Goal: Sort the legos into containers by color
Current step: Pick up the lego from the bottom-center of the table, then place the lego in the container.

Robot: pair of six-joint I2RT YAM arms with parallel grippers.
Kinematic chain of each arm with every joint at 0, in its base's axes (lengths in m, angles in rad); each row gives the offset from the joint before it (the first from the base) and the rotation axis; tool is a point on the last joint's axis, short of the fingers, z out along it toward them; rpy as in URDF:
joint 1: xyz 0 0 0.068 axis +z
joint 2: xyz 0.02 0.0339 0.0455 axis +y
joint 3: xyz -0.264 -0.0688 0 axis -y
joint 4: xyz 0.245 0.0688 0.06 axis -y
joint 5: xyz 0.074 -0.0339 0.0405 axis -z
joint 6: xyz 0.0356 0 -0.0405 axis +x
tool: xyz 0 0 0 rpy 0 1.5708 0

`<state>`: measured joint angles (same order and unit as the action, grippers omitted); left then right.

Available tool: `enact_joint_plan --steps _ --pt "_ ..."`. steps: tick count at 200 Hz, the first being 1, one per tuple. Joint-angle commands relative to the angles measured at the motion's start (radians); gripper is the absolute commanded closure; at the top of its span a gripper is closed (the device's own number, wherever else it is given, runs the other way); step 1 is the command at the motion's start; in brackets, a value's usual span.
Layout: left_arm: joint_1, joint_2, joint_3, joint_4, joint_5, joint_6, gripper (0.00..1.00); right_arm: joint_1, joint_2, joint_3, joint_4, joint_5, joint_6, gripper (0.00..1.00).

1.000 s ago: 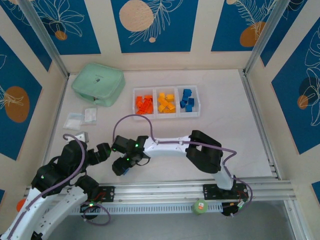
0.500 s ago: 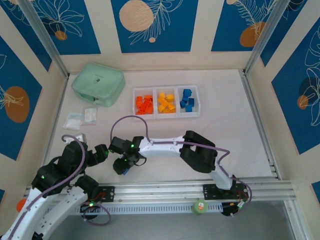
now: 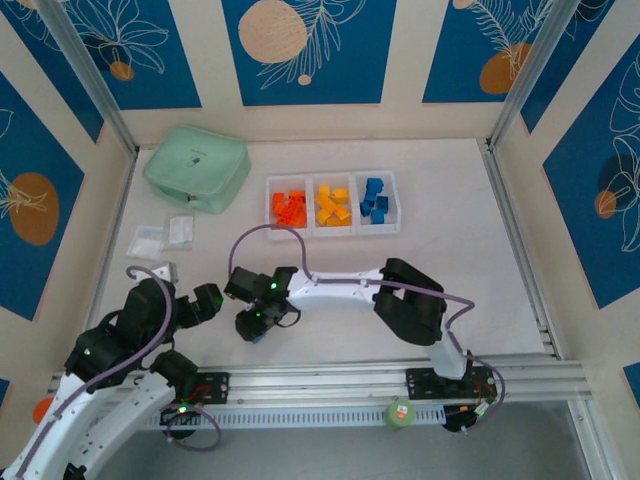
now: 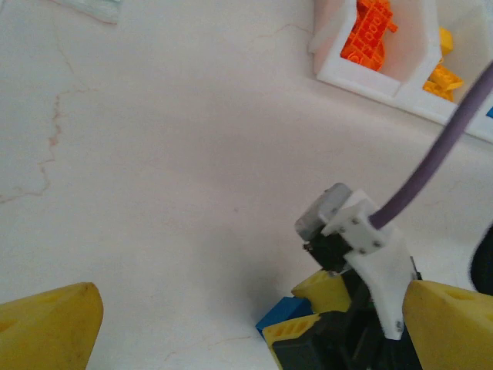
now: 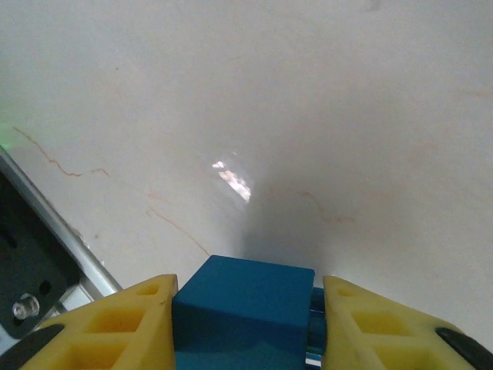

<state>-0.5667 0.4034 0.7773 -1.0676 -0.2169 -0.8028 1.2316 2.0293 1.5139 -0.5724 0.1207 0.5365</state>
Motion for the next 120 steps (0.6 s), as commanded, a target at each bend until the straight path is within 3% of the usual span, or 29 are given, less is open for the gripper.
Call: enact_joint_plan --steps 1,50,91,120 --pt "0.002 0.025 0.025 0.068 0.046 0.025 0.01 -0.041 -0.119 -0.036 -0.015 0.010 0.023 0.64" --pt "0.002 0.124 0.019 0.211 0.100 0.051 0.01 -0.249 -0.320 -0.124 -0.073 0.036 0.032 0.64" --pt "0.002 0.258 0.007 0.388 0.154 0.081 0.01 -0.572 -0.424 -0.128 -0.114 0.084 -0.016 0.64" --pt "0.003 0.371 0.009 0.511 0.188 0.092 0.01 -0.764 -0.376 -0.090 -0.076 0.120 -0.068 0.64"
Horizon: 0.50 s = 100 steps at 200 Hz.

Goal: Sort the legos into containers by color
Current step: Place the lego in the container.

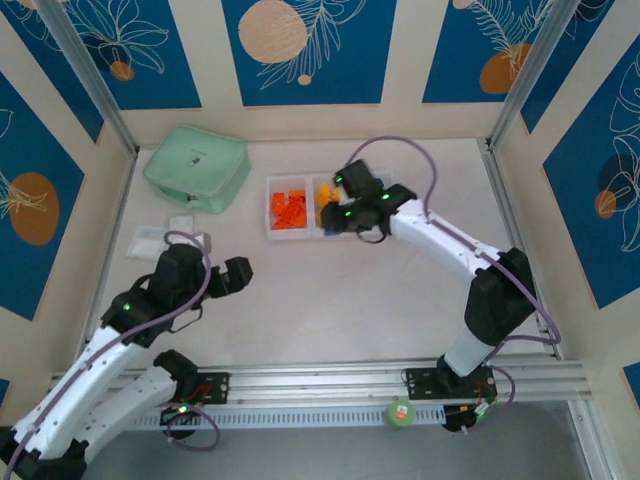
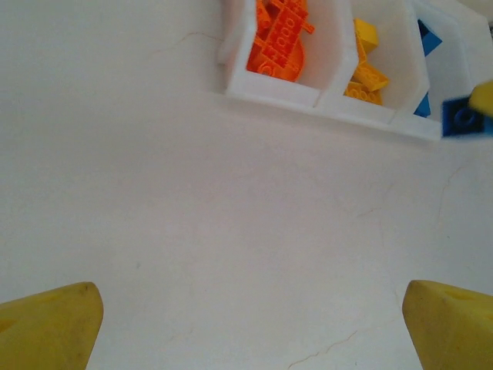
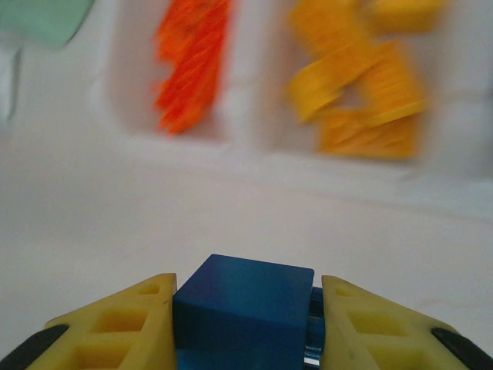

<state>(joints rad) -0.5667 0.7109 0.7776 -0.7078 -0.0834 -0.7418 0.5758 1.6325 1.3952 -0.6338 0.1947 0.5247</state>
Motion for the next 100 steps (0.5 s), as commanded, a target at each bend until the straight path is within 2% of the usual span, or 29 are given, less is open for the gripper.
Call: enact_joint_plan --steps 1,24,55,78,100 --pt "0.002 0.067 0.008 0.156 0.056 0.031 0.01 -0.115 0.025 0.031 -0.014 0.046 -0.058 0.64" --pt "0.002 0.136 0.006 0.229 0.072 0.032 0.01 -0.214 0.133 0.097 0.007 0.063 -0.096 0.65" --pt "0.006 0.192 0.007 0.264 0.067 0.035 0.01 -0.283 0.282 0.218 0.020 0.086 -0.122 0.64" --pt "0.012 0.215 0.002 0.287 0.061 0.040 0.01 -0.298 0.363 0.331 -0.019 0.088 -0.153 0.43" --pt "0.027 0.239 0.017 0.291 0.029 0.071 0.01 -0.298 0.319 0.346 -0.025 0.093 -0.167 0.28"
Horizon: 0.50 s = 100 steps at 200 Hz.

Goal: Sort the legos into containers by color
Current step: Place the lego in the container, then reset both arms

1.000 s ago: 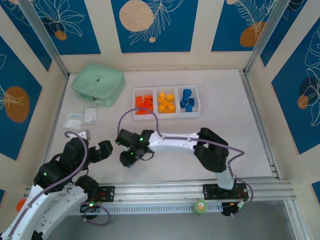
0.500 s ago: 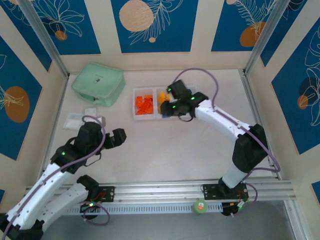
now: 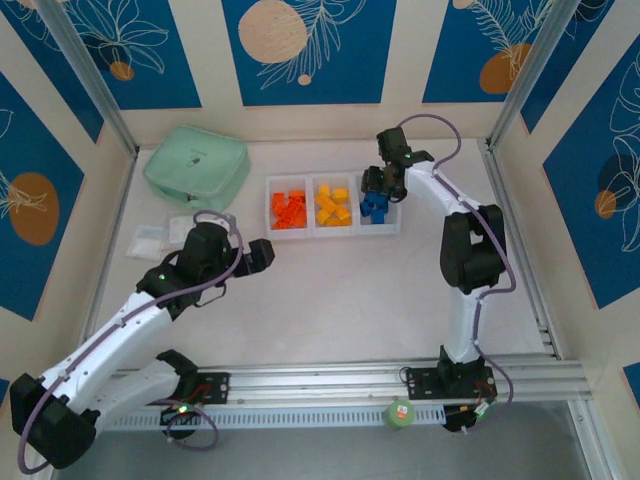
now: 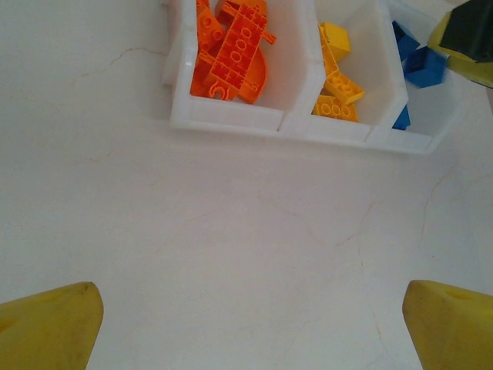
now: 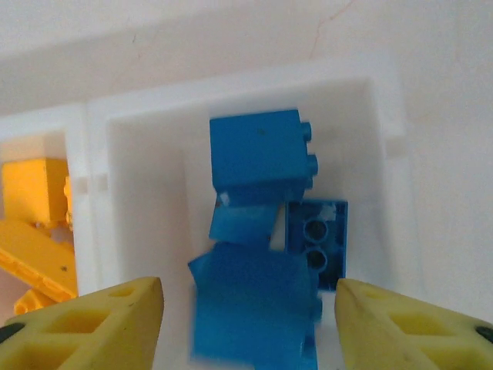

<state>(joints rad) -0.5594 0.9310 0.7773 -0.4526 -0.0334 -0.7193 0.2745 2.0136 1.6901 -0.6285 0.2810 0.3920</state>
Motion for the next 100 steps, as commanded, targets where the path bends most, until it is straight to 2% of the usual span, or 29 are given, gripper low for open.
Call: enact_joint_plan --steps 1,13,22,42,63,90,100 --pt "0.021 0.020 0.019 0.035 -0.024 0.050 0.01 0.003 -0.067 0.050 -0.029 0.008 -0.035 0.26" --pt "0.037 0.038 0.028 0.038 -0.078 0.080 0.01 -0.009 -0.136 0.002 -0.009 0.023 -0.033 0.08" --pt "0.056 0.049 0.025 0.047 -0.134 0.084 0.01 -0.026 -0.196 -0.051 0.011 0.033 -0.023 0.00" --pt "0.131 0.074 -0.004 0.114 -0.205 0.131 0.01 -0.082 -0.341 -0.220 0.072 0.057 -0.010 0.01" --pt "0.244 0.116 -0.040 0.200 -0.326 0.229 0.01 -0.140 -0.486 -0.462 0.188 0.202 -0.034 0.01" --pt "0.376 0.169 -0.139 0.401 -0.411 0.382 0.01 -0.222 -0.609 -0.821 0.521 0.242 -0.117 0.01" --pt "0.405 0.183 -0.203 0.535 -0.407 0.458 0.01 -0.249 -0.615 -0.928 0.664 0.201 -0.148 0.01"
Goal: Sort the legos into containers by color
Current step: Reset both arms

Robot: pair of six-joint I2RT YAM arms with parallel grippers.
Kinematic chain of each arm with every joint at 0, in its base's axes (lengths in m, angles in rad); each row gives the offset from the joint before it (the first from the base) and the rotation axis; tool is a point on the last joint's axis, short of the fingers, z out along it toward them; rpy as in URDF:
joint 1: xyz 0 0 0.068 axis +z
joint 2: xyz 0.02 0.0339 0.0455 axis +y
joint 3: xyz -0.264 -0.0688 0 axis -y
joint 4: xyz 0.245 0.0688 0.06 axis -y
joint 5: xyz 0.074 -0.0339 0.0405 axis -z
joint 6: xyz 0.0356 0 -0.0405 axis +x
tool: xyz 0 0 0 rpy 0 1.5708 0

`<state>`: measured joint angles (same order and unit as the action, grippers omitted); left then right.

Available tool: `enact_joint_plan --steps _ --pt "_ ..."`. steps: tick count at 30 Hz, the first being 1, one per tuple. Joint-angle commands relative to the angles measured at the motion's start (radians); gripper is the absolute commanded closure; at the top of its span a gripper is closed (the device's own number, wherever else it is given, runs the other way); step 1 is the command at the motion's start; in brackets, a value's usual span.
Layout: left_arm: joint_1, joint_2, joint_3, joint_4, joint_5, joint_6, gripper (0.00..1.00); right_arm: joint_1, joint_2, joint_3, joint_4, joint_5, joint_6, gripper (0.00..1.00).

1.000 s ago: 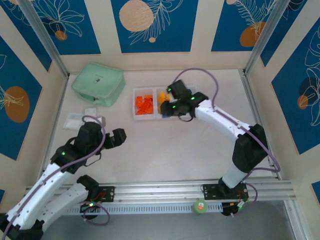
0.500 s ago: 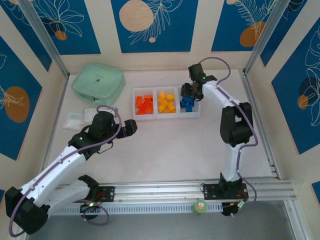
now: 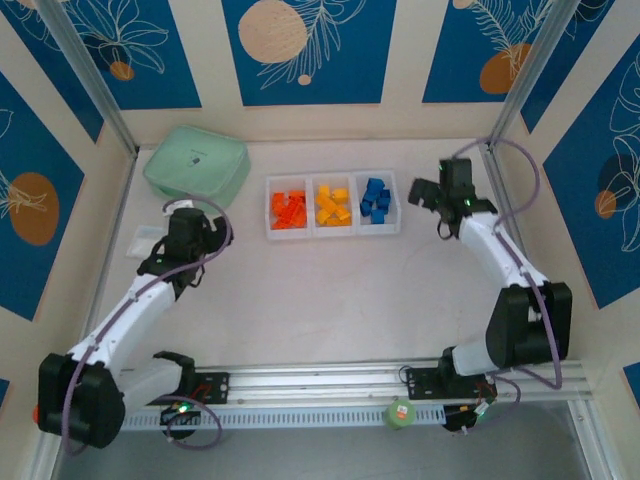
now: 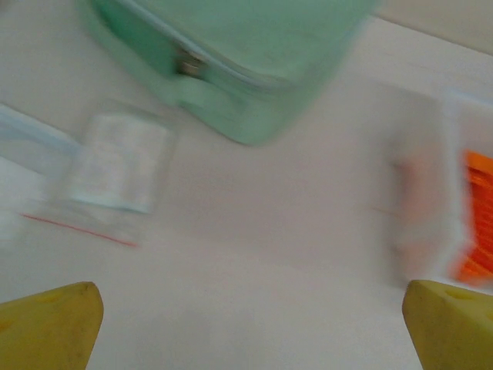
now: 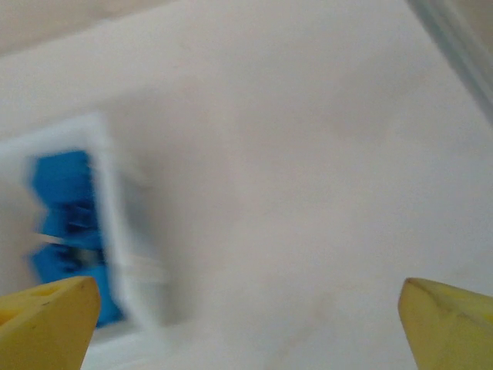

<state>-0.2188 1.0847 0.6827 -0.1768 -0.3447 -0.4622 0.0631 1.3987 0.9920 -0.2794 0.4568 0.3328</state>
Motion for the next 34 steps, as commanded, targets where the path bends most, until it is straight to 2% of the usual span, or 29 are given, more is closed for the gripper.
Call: enact_joint_plan --steps 1,6,9,10,13,14,15,16,17,19,24,31,34 --pt "0.065 0.030 -0.115 0.275 -0.094 0.208 0.01 -0.040 -0.001 -0.239 0.327 0.020 -0.091 0.01" --pt "0.097 0.161 -0.265 0.681 -0.007 0.430 0.01 -0.049 0.067 -0.406 0.698 -0.145 -0.142 0.01" --pt "0.110 0.285 -0.345 1.000 0.095 0.488 0.01 -0.050 0.083 -0.425 0.797 -0.218 -0.185 0.01" --pt "0.112 0.302 -0.347 1.026 0.154 0.499 0.01 -0.052 0.101 -0.445 0.828 -0.246 -0.197 0.01" --pt "0.122 0.416 -0.338 1.117 0.211 0.510 0.01 -0.049 0.100 -0.545 1.024 -0.338 -0.234 0.01" --pt "0.124 0.480 -0.350 1.203 0.249 0.531 0.01 -0.062 0.140 -0.586 1.150 -0.354 -0.218 0.01" --pt "0.122 0.504 -0.357 1.261 0.257 0.541 0.01 -0.061 0.144 -0.592 1.150 -0.349 -0.217 0.01" --pt "0.125 0.465 -0.341 1.155 0.237 0.519 0.01 -0.058 0.113 -0.563 1.041 -0.339 -0.225 0.01" --pt "0.127 0.464 -0.321 1.112 0.199 0.501 0.01 -0.059 0.132 -0.582 1.127 -0.344 -0.224 0.01" --pt "0.129 0.482 -0.316 1.136 0.180 0.494 0.01 -0.045 0.118 -0.578 1.082 -0.318 -0.233 0.01" --pt "0.128 0.485 -0.325 1.162 0.154 0.493 0.01 -0.060 0.122 -0.570 1.074 -0.355 -0.229 0.01" --pt "0.127 0.483 -0.322 1.150 0.154 0.492 0.01 -0.062 0.125 -0.566 1.070 -0.361 -0.230 0.01" --pt "0.127 0.483 -0.318 1.142 0.188 0.502 0.01 -0.062 0.119 -0.575 1.082 -0.360 -0.230 0.01"
